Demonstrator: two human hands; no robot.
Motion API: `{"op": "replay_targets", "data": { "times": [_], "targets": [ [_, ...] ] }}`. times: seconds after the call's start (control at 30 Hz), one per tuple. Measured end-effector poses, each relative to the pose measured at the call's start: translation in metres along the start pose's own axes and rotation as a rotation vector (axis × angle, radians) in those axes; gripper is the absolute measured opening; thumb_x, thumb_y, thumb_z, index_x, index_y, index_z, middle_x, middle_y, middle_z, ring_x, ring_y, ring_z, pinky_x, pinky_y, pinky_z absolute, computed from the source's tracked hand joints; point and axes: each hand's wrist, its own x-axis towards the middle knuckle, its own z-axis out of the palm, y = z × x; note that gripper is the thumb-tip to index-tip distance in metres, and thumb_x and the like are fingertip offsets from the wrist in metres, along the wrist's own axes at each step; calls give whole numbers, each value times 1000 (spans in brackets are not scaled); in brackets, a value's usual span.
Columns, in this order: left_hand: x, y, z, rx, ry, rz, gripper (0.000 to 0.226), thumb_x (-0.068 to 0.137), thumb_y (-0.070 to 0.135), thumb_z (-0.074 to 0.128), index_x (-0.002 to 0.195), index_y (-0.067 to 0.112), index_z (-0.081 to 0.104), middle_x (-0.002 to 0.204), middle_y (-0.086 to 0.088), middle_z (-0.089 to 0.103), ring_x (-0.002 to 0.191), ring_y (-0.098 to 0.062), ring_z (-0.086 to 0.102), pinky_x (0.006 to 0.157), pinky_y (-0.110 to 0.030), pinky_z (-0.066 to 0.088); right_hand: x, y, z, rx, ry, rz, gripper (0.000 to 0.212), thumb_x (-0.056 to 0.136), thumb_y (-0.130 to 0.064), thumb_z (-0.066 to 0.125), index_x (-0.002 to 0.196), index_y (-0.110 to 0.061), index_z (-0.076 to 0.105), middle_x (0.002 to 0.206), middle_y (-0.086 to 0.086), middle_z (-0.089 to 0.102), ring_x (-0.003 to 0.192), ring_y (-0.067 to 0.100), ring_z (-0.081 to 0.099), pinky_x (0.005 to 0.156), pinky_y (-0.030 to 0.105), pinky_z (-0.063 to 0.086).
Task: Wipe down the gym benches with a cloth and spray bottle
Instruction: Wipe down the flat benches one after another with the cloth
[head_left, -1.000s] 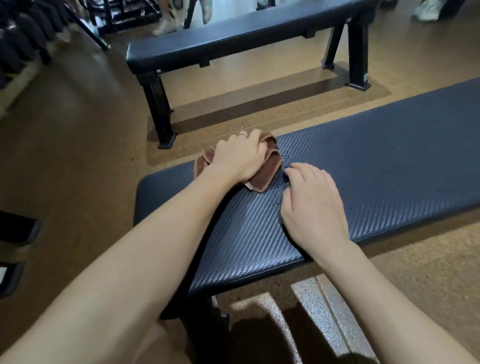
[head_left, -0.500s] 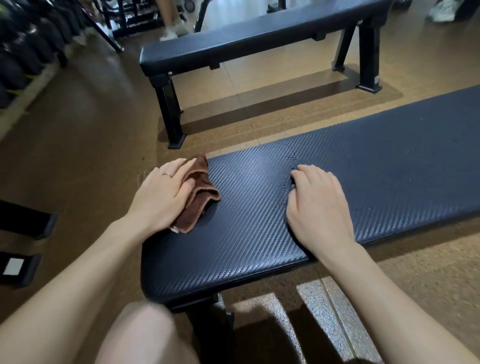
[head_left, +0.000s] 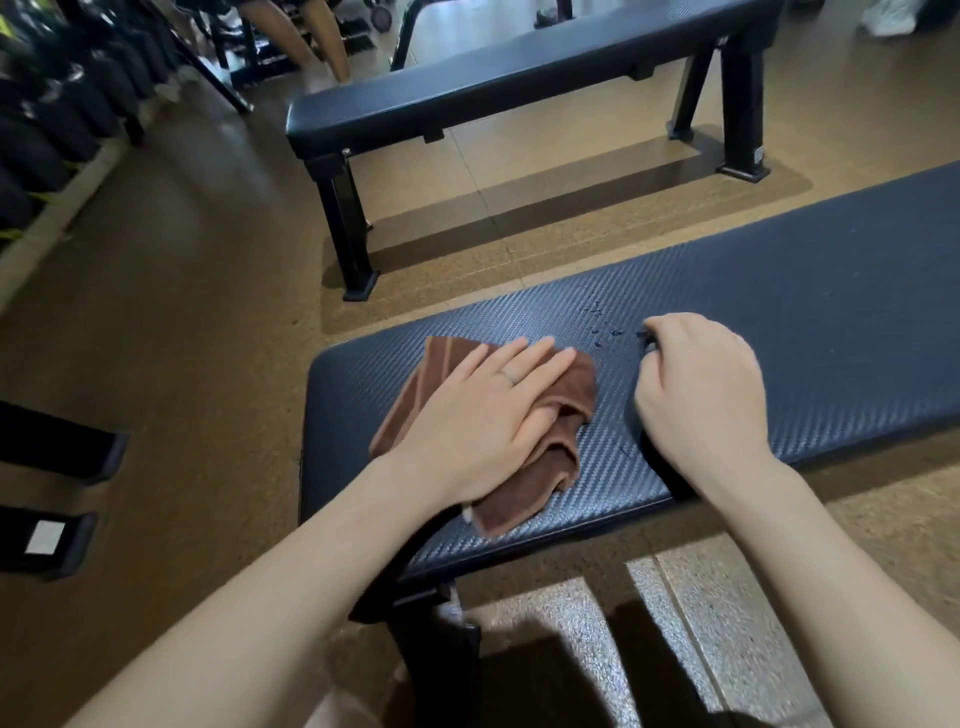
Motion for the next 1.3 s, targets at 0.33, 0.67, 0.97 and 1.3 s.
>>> {"op": "replay_targets", "data": {
  "times": [0.33, 0.67, 0.97, 1.3],
  "targets": [
    [-103, -45, -1, -91, -33, -3, 57, 106, 51, 22, 161, 46, 11, 168, 29, 1, 156, 2, -3, 127, -31, -3, -8, 6, 5, -64, -10, -45, 30, 94, -13, 45, 113, -4, 66, 121, 13, 65, 115, 33, 57, 102, 50, 42],
    [-17, 27, 8, 53, -22, 64, 65, 102, 52, 10, 165, 34, 6, 173, 11, 4, 159, -11, 0, 129, -39, 2, -8, 3, 4, -98, -22, -39, 48, 92, -24, 27, 116, -7, 66, 123, 11, 64, 118, 32, 56, 105, 51, 41],
    [-140, -38, 3, 84, -88, 40, 64, 107, 57, 26, 165, 35, 11, 172, 16, 6, 159, -9, 6, 126, -39, 7, -8, 6, 3, -66, -25, -69, 47, 92, -23, 28, 113, -6, 66, 120, 10, 64, 115, 31, 55, 104, 48, 41],
    [-65, 25, 20, 224, -43, 147, 70, 104, 55, 26, 165, 24, 12, 172, 3, 10, 159, -16, 6, 127, -39, 1, -7, 4, 4, -90, -29, -86, 51, 91, -24, 25, 116, -5, 65, 121, 13, 64, 116, 35, 56, 104, 51, 41]
  ]
}}
